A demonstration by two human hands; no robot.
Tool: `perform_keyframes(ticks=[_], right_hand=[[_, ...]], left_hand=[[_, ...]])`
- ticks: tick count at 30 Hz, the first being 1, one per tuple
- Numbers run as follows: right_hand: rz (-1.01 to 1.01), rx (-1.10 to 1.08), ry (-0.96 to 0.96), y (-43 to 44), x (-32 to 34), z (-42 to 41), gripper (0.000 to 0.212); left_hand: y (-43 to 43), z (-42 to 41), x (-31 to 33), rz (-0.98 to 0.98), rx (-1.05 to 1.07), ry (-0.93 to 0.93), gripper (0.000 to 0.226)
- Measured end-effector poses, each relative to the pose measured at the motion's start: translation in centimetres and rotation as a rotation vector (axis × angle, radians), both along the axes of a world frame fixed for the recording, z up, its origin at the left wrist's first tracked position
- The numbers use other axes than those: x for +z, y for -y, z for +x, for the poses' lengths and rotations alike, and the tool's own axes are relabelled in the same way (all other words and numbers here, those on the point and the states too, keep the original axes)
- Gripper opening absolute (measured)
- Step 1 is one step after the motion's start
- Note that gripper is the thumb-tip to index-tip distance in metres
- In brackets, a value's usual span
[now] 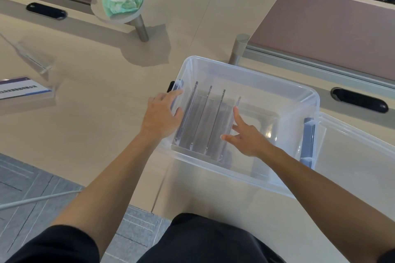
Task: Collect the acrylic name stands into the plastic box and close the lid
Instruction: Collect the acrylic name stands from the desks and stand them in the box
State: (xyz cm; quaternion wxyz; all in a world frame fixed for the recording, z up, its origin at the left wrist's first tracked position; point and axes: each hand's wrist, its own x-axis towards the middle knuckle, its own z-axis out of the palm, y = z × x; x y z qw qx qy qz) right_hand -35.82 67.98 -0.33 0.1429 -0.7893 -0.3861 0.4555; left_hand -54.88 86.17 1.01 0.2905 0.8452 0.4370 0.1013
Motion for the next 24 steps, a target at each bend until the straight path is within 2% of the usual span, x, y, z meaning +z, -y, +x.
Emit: perform_keyframes(ticks=[24], right_hand=[[-0.030,0.076,0.072,-1.00,-0.42,0.47,0.098]], left_hand=[[0.09,0.20,0.41,0.012,0.000,-0.007,0.049]])
